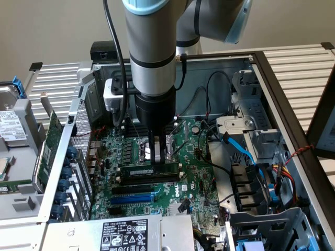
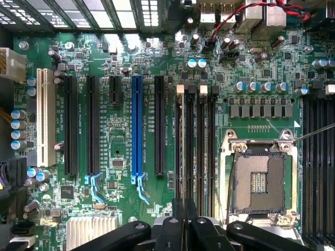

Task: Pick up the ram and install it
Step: 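Insert the ram into the slot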

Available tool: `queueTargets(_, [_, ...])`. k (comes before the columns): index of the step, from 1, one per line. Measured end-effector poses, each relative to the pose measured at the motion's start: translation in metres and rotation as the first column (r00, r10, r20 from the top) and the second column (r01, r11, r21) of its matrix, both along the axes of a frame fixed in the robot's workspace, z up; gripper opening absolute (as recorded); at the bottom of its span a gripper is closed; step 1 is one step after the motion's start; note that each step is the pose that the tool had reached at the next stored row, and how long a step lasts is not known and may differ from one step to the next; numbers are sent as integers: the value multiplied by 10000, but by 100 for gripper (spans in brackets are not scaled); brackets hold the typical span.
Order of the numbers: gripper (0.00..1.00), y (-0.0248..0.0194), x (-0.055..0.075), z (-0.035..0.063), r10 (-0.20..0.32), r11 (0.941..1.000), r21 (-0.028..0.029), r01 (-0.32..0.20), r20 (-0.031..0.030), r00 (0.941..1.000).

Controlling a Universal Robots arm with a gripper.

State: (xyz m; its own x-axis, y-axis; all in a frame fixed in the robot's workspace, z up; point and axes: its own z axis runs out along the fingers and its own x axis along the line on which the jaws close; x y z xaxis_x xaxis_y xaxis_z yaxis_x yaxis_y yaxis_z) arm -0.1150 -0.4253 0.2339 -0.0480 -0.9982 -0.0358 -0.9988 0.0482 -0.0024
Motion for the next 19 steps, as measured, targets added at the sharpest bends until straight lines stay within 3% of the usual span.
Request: queueTargets(19, [12,-10,-10,-12,0,10000,-1,0,29,10000])
